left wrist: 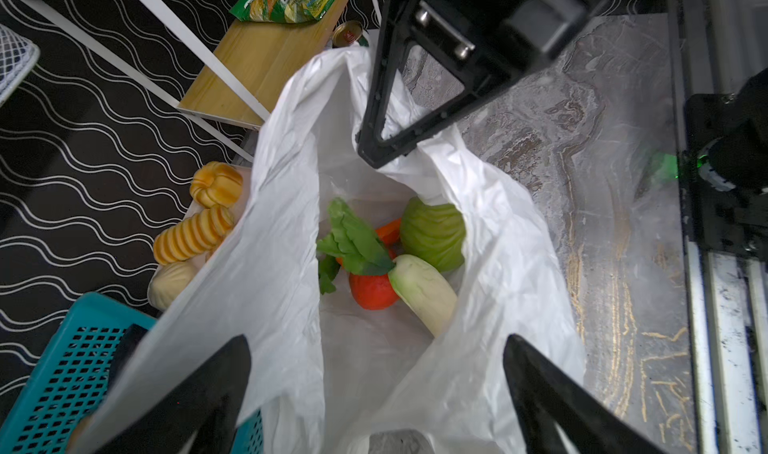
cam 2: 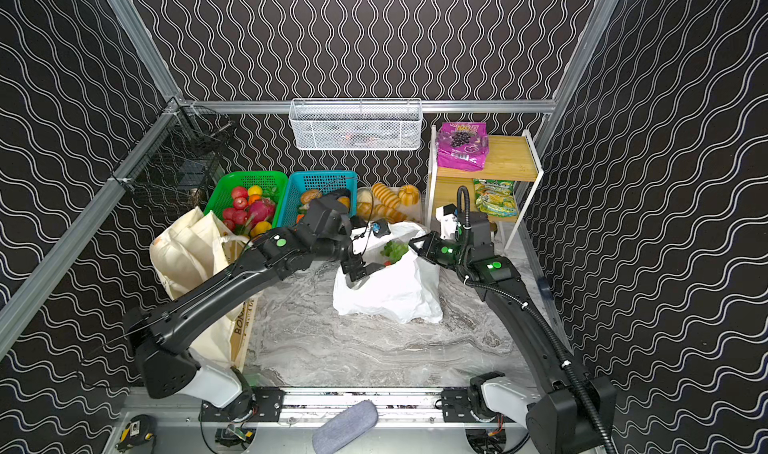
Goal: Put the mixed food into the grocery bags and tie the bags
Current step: 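Withdraw the left gripper from the bag back to the teal basket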
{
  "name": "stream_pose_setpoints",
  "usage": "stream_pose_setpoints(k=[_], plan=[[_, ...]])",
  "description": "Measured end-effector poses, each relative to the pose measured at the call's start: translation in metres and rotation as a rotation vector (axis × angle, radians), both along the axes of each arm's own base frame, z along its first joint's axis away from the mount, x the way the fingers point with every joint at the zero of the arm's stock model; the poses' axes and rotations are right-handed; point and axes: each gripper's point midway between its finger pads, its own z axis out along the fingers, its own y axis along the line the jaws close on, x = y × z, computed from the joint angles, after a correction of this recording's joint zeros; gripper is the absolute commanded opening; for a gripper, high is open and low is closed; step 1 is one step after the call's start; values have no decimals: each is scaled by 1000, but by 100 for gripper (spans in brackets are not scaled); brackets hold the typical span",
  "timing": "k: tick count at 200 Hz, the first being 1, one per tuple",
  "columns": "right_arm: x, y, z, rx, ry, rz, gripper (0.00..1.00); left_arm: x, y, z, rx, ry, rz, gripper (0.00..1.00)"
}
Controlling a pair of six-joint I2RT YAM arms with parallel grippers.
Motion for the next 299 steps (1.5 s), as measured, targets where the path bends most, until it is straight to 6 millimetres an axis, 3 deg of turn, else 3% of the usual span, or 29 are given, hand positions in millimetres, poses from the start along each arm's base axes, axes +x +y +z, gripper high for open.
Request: stream_pose_setpoints(k=[18,29,45,63,101,131,204,253,299], plan=[[3,-8,-1,2,1,-24,0,-5,13,15,-56,11,23,94],[6,-15,-2,4,7,-48,0,1,29,26,-107,15,75,90],[9,-24,-8,13,31,-85,0,29,65,38,-196,34,218,84],[8,-31,-23,23,76,-118,0,67,102,36,-264,93,392,85],[7,-32,-28,45,107,-122,0,139,141,11,-303,264,652,84],[7,-28,-26,62,111,-99,0,200,171,-43,-242,395,846,82],[8,-22,-17,77,99,-62,0,275,179,-166,-123,492,1007,88],[11,-20,-9,76,85,-41,0,327,160,-202,-247,457,1021,88],[11,-18,-11,75,102,-32,0,361,139,-228,-303,406,1025,89]])
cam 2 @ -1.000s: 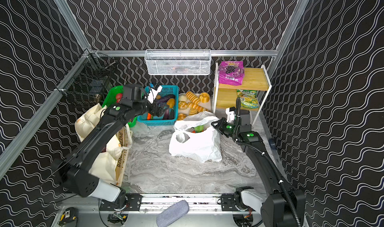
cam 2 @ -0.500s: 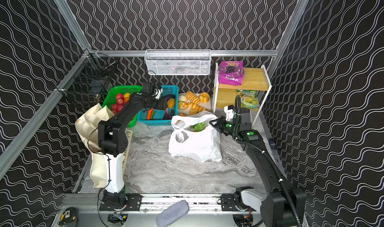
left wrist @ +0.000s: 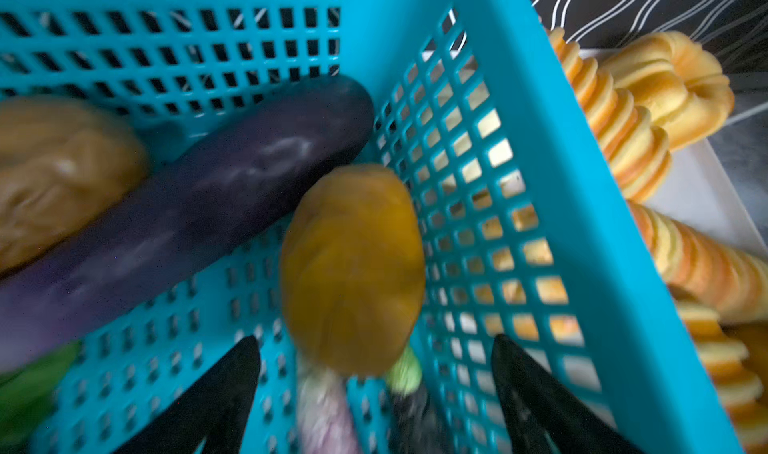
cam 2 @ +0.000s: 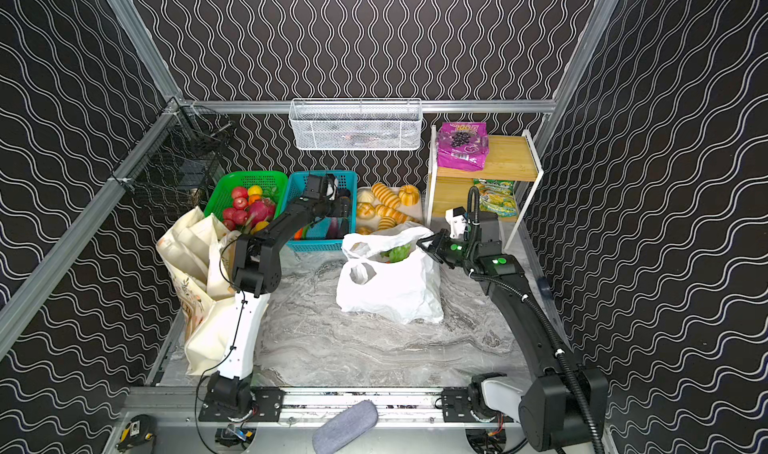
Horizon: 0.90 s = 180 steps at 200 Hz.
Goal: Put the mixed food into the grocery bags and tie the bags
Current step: 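Withdraw the left gripper from the bag back to the teal basket, then grasp the yellow squash in the teal basket with the left gripper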
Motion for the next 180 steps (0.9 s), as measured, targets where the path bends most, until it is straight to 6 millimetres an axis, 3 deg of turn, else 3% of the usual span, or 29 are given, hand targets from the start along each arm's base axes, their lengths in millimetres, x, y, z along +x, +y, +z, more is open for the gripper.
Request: stream_pose_setpoints(k=[26,47,57,72,92,118,143,157,180], plan=[[0,1,2,2,0,4,0,12,-5,-13,12,-18,14,86],[1,1,4,4,-4,4,0,10,-6,-24,20,-3,16,73],[1,1,5,5,-5,6,0,7,-7,-28,24,8,12,62],[1,1,4,6,-3,8,0,0,-8,-28,32,17,2,51],[2,2,4,7,0,11,0,-7,-8,-13,53,-1,-18,50],[1,3,6,11,-2,15,0,-19,-7,36,57,-66,-38,48],[2,2,6,5,-2,7,0,-43,-7,116,12,-165,-70,47],[3,0,6,2,-5,0,0,-70,-4,158,-20,-214,-92,47],[3,-1,8,0,-8,-8,0,-126,4,206,-63,-270,-131,47]])
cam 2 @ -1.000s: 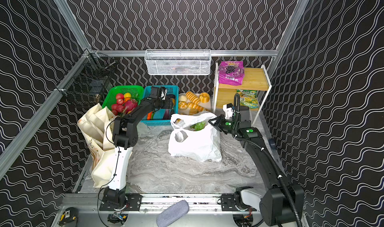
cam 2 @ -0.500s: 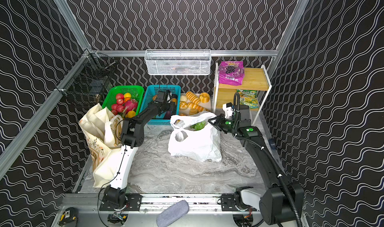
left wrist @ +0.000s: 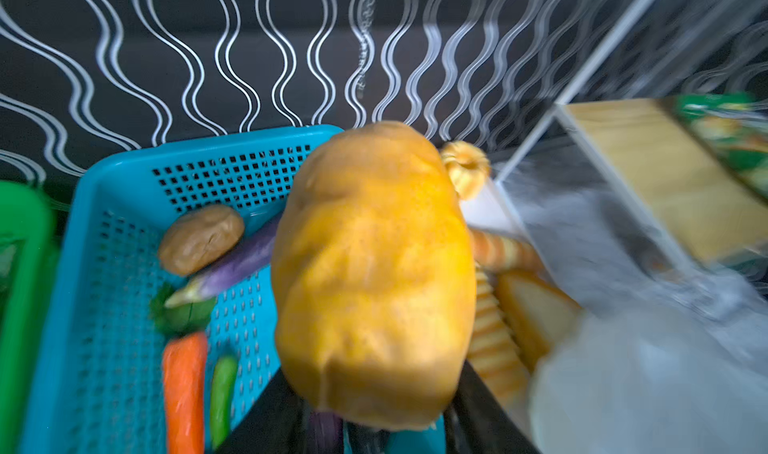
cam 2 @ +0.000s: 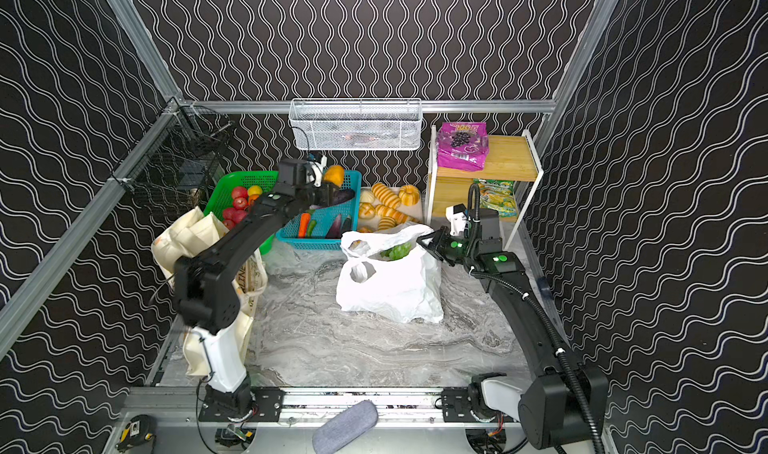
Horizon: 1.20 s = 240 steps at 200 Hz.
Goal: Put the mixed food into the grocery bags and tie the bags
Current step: 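Grasp the yellow squash in the teal basket with the left gripper, then carry the yellow squash into the plastic bag and release it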
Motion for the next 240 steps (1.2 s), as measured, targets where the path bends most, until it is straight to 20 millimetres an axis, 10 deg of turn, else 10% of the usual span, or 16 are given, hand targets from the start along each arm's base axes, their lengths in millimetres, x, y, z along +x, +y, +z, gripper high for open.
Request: stream_pose_setpoints(k=[54,86,121,170,240], plan=[[-1,-2,8,9,-15,-18,0,-134,-15,113,-107,-270,-286,47],[-4,-2,8,20,-17,-24,0,-218,-61,102,-102,-291,-626,42],[-5,-3,7,27,-9,-28,0,-268,-107,70,-47,-222,-884,40],[-7,-2,10,31,-15,-26,0,-275,-147,25,48,-73,-1010,42],[-14,2,17,51,-35,13,0,-221,-169,-15,202,34,-853,43]])
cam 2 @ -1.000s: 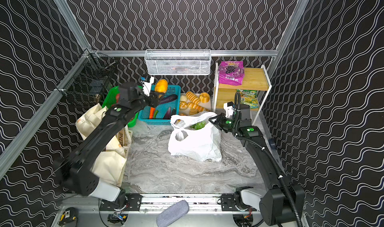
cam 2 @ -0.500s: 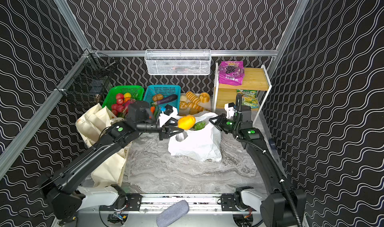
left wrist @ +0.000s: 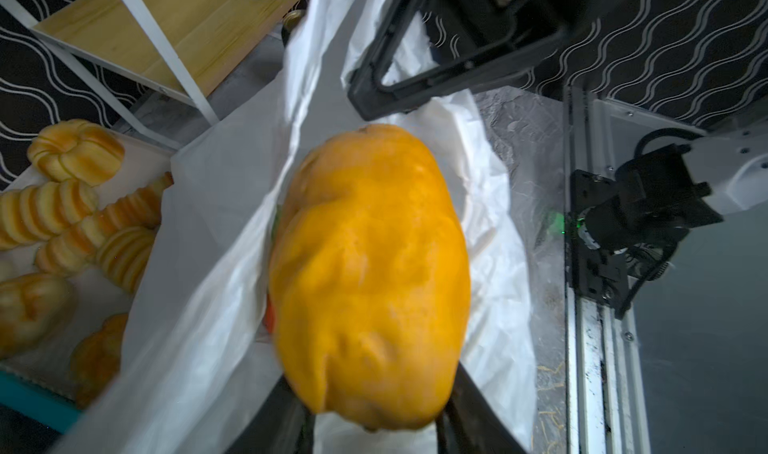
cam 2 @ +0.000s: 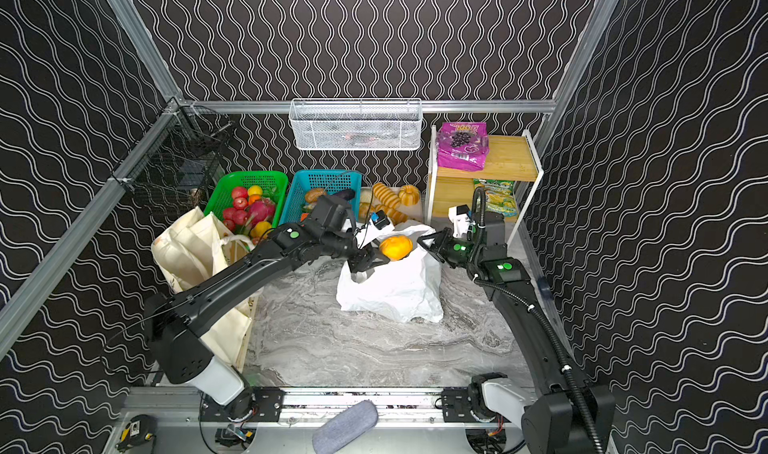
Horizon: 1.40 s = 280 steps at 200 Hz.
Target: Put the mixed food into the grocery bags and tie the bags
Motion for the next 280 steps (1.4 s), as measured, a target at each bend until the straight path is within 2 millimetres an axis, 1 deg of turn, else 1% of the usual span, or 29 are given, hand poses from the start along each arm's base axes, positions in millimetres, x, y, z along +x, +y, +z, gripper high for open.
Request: stream_pose_setpoints(k=[17,30,44,58,70,86,95,103,117,131,150,167,180,202,216,230,241,254,264,280], plan=[[-2,2,1,-1,-11,20,0,10,-2,-5,30,-19,34,43],[-3,3,3,1,-18,33,0,18,-4,-9,57,-39,68,47],[-4,4,5,4,-23,45,0,23,-4,-13,82,-52,92,48],[-5,5,5,-1,-34,56,0,25,-7,-15,102,-64,99,58],[-6,6,5,1,-35,60,0,25,-14,-17,129,-82,84,67],[-6,6,5,2,-35,62,0,18,-25,-21,159,-92,48,76],[-6,6,5,1,-36,61,0,16,-27,-21,168,-92,36,80],[-6,5,6,1,-37,60,0,16,-26,-20,174,-94,41,82],[-6,4,6,-4,-41,51,0,19,-21,-16,176,-106,59,85],[-5,2,6,-10,-46,38,0,15,-17,-6,161,-118,61,87],[-2,-1,4,-31,-48,19,0,2,-12,20,100,-145,47,89],[2,-2,0,-53,-43,11,0,-12,-3,48,28,-181,30,94],[4,-3,-3,-65,-36,6,0,-25,4,63,-14,-199,12,95],[6,-4,-8,-80,-28,6,0,-39,16,82,-57,-223,1,95],[6,-4,-9,-84,-28,6,0,-41,27,89,-53,-252,28,96],[7,-4,-8,-84,-30,6,0,-31,47,90,-20,-287,96,98],[6,-4,-8,-85,-31,7,0,-15,67,89,14,-307,168,98],[6,-4,-8,-84,-31,9,0,6,89,81,64,-291,249,99],[6,-4,-8,-83,-30,9,0,15,97,70,103,-264,268,99],[6,-4,-8,-83,-30,11,0,13,96,54,148,-215,226,99]])
